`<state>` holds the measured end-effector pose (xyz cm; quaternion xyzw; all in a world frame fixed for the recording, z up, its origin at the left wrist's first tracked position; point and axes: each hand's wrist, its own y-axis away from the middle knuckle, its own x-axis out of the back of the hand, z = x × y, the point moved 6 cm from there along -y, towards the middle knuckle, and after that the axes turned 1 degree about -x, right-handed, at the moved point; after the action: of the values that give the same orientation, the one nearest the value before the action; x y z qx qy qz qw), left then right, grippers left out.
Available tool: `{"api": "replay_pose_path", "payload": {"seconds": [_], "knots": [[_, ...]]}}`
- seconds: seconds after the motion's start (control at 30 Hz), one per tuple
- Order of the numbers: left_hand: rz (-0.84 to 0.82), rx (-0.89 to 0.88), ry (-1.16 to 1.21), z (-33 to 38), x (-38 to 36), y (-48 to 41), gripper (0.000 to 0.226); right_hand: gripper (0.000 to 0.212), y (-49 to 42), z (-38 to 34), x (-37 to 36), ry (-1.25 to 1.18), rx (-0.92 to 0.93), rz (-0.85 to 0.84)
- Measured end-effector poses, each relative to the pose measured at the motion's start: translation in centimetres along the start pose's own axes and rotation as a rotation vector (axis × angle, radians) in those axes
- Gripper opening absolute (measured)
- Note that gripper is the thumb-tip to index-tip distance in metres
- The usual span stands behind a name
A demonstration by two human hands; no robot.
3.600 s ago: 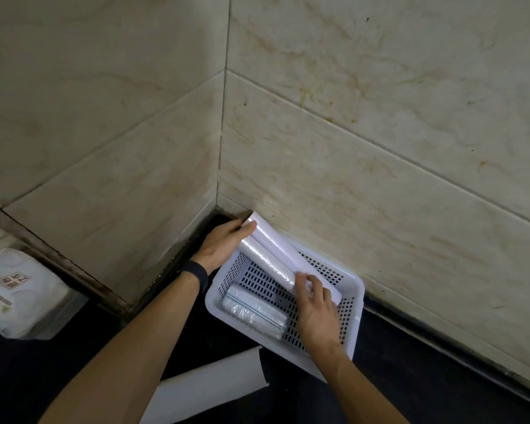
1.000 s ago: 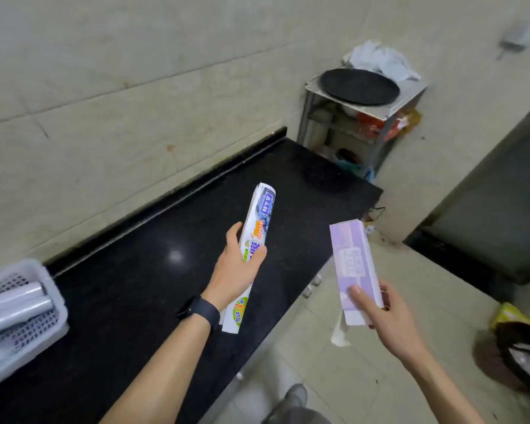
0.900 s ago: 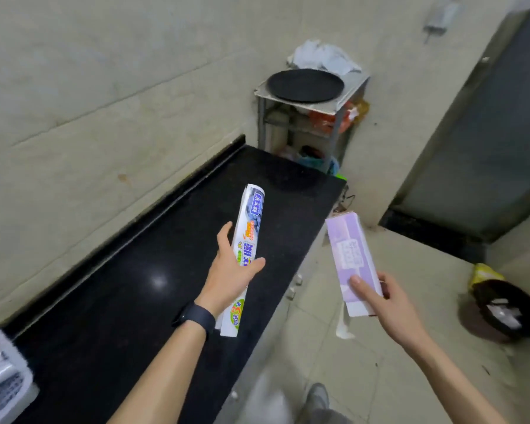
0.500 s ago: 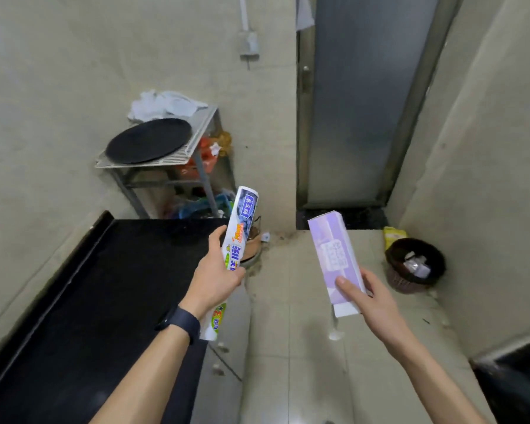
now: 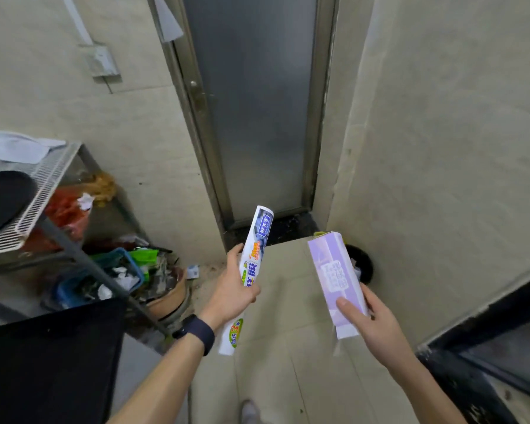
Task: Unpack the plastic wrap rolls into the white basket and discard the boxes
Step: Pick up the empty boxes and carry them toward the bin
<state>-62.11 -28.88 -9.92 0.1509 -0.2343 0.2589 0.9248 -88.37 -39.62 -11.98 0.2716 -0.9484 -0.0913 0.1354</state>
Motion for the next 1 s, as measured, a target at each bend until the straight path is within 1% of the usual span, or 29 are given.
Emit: {"api": "replay_pose_path", "payload": {"seconds": [0.13, 0.2, 0.23, 0.33, 0.37, 0.4, 0.5, 0.57, 0.7, 0.8, 0.87, 0.93, 1.0], "knots": [[-0.090, 0.000, -0.039, 0.6, -1.7, -8.4, 0.083, 0.037, -6.2, -0.5, 1.3, 0.038, -0.017, 0.079], [-0.124, -0.011, -0.044, 1.2, -2.2, -12.7, 0.083, 0.038, -9.3, -0.7, 2.2, 0.051, -0.038, 0.129], [-0.136, -0.023, -0.048, 1.5, -2.4, -15.0, 0.083, 0.042, -10.9, -0.8, 2.6, 0.062, -0.054, 0.156], [-0.179, -0.055, -0.076, 2.7, -3.1, -21.8, 0.085, 0.073, -15.2, -1.0, 4.1, 0.122, -0.120, 0.277], [-0.193, -0.076, -0.096, 3.1, -3.5, -23.8, 0.085, 0.076, -16.5, -1.1, 4.6, 0.144, -0.131, 0.305], [-0.208, -0.095, -0.120, 3.5, -3.9, -25.7, 0.083, 0.074, -17.7, -1.3, 5.0, 0.171, -0.141, 0.328], [-0.264, -0.114, -0.134, 4.4, -6.1, -30.6, 0.080, 0.059, -20.6, -1.8, 6.6, 0.239, -0.160, 0.397], [-0.302, -0.131, -0.117, 4.6, -8.1, -33.3, 0.078, 0.059, -22.3, -1.4, 7.6, 0.266, -0.158, 0.426], [-0.386, -0.094, -0.077, 4.6, -13.6, -38.0, 0.060, 0.062, -26.6, 0.9, 9.5, 0.337, -0.202, 0.419], [-0.464, -0.038, -0.064, 4.2, -18.0, -41.2, 0.058, 0.069, -30.8, 3.4, 11.1, 0.433, -0.262, 0.366], [-0.484, 0.002, -0.063, 3.9, -20.6, -43.2, 0.054, 0.076, -33.6, 5.4, 12.3, 0.464, -0.323, 0.337], [-0.485, 0.044, -0.072, 3.7, -23.2, -44.9, 0.049, 0.077, -36.7, 7.5, 13.7, 0.500, -0.374, 0.299], [-0.513, 0.086, -0.099, 2.9, -25.9, -46.1, 0.047, 0.074, -39.3, 9.3, 14.5, 0.572, -0.425, 0.225]]}}
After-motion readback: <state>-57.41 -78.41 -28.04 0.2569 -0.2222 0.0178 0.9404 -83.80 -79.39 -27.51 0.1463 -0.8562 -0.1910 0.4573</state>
